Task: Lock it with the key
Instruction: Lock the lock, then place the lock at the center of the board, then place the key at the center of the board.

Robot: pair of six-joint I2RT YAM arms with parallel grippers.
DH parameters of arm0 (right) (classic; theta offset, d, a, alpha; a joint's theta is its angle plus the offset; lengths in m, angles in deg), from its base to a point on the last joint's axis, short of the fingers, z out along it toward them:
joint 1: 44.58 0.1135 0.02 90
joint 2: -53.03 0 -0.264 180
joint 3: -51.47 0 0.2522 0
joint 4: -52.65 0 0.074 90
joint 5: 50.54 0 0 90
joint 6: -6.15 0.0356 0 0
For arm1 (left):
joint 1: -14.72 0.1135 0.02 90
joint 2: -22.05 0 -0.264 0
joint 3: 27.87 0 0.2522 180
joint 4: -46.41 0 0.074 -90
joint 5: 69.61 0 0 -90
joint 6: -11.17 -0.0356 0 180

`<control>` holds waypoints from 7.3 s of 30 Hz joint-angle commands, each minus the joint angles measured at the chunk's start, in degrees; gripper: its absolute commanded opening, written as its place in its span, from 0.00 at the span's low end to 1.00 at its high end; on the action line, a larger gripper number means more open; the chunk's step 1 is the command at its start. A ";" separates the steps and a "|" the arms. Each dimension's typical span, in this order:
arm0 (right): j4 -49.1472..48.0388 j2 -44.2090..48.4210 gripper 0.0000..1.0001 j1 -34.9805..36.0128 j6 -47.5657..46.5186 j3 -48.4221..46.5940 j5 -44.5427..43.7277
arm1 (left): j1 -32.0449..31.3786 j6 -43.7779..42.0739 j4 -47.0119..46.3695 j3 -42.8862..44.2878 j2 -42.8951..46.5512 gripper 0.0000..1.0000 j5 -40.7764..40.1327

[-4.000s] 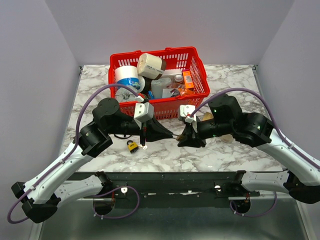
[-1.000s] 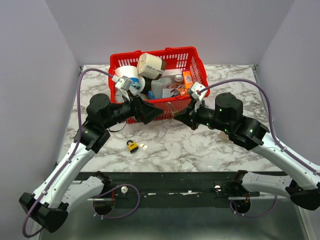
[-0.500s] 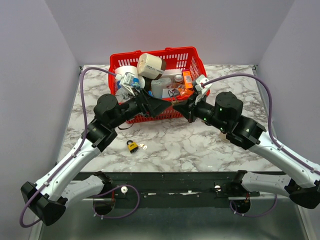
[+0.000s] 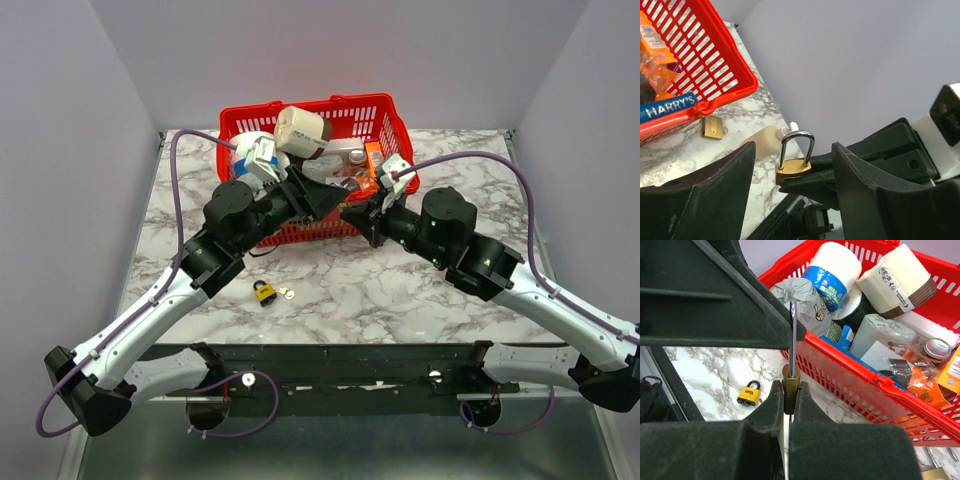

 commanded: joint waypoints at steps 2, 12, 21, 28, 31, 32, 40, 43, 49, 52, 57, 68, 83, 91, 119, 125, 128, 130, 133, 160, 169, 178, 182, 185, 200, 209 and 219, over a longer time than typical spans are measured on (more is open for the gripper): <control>-3.70 -0.32 0.01 1.18 -1.03 0.02 -3.33 | -0.74 2.82 4.14 0.67 -1.22 0.65 -4.66; -3.70 -0.49 0.01 1.88 -1.30 0.64 -3.33 | -1.61 3.96 3.53 0.84 -1.66 0.51 -4.31; -3.88 -0.41 0.01 1.97 -1.30 1.16 -2.63 | -2.58 4.23 2.91 0.14 -2.19 0.36 -4.13; -2.21 0.47 0.34 1.88 -1.03 1.78 -0.52 | -1.62 2.56 3.88 0.23 -0.96 0.00 -4.66; 0.34 1.08 0.49 1.97 -0.59 1.34 -0.87 | -0.65 1.94 3.27 0.05 -0.17 0.00 -2.82; 0.87 1.52 0.51 1.80 -0.59 1.51 -0.96 | -0.21 1.42 3.18 0.05 0.18 0.00 -2.55; 6.49 3.72 0.38 -0.84 0.81 1.96 7.82 | 0.76 1.59 1.33 -0.56 1.41 0.00 1.93; 6.41 3.64 0.36 -1.37 -0.15 1.17 9.75 | 0.76 2.20 0.89 -1.00 1.24 0.00 2.81; 5.80 2.67 0.35 -1.37 -0.94 0.20 10.46 | 0.67 3.26 -0.16 -1.35 0.88 0.00 2.99; 5.18 2.06 0.33 -1.28 -1.21 0.11 10.99 | 0.67 3.78 -0.07 -1.18 0.45 0.00 2.90; 4.48 0.74 0.25 -1.37 -1.30 -0.15 9.24 | 0.67 4.84 -0.08 -1.18 0.01 0.00 2.64; 3.24 -0.67 0.20 -1.37 -3.50 -1.03 4.05 | 0.58 6.16 2.65 -1.62 -0.35 0.00 -0.35; 2.89 -0.06 0.01 -1.28 -3.06 -0.07 7.38 | 1.37 6.51 3.97 -0.65 -1.75 0.00 -3.25; 2.98 1.70 0.01 -0.49 -0.26 3.53 8.53 | 6.38 6.07 2.74 2.16 -3.25 0.00 -4.74; 6.76 11.99 0.01 -0.84 19.70 19.88 -2.72 | -8.55 -16.43 21.46 -23.85 1.68 0.00 -4.38; 5.88 11.98 0.01 -0.84 20.41 21.91 -2.28 | -8.91 -8.97 20.93 -23.41 -5.70 0.00 -9.14; 6.14 11.63 0.01 -0.84 21.11 21.65 -2.54 | -8.73 -5.28 19.97 -23.85 -8.34 0.00 -9.23; 6.49 11.11 0.01 -0.84 21.64 21.56 -2.45 | -8.73 -3.52 19.79 -23.33 -10.62 0.00 -10.10; 6.41 10.84 0.01 -0.84 22.69 21.64 -2.37 | -8.65 -1.93 17.42 -24.20 -12.30 0.00 -11.50; 3.68 10.14 0.01 -1.02 24.37 25.16 0.45 | -5.92 -4.12 11.96 -22.10 -23.64 0.40 -14.76; 3.68 10.49 0.01 -1.19 25.68 26.21 0.88 | -5.48 -2.89 13.55 -21.65 -18.64 0.86 -11.96; 1.06 6.28 0.01 -1.46 31.39 29.28 4.66 | -6.36 -10.27 18.36 -20.87 0.94 0.99 -7.30; -4.39 1.72 0.01 -1.28 36.48 32.45 9.40 | -6.36 -15.27 18.74 -19.73 8.25 0.99 -6.68; -9.93 -3.63 0.01 -1.28 39.73 33.42 10.64 | -6.01 -16.60 18.47 -16.57 11.52 0.99 -7.55; -15.65 -24.75 0.01 -1.11 49.76 28.94 12.22 | 15.17 -10.02 16.01 -16.82 15.82 0.99 -3.16; -15.13 -27.92 0.01 -1.11 53.10 27.62 12.49 | 17.89 -7.29 16.27 -16.82 16.44 0.99 -3.07; -15.39 -31.34 0.13 -1.02 54.86 25.95 13.01 | 19.04 -6.41 16.89 -17.70 17.23 0.99 -3.25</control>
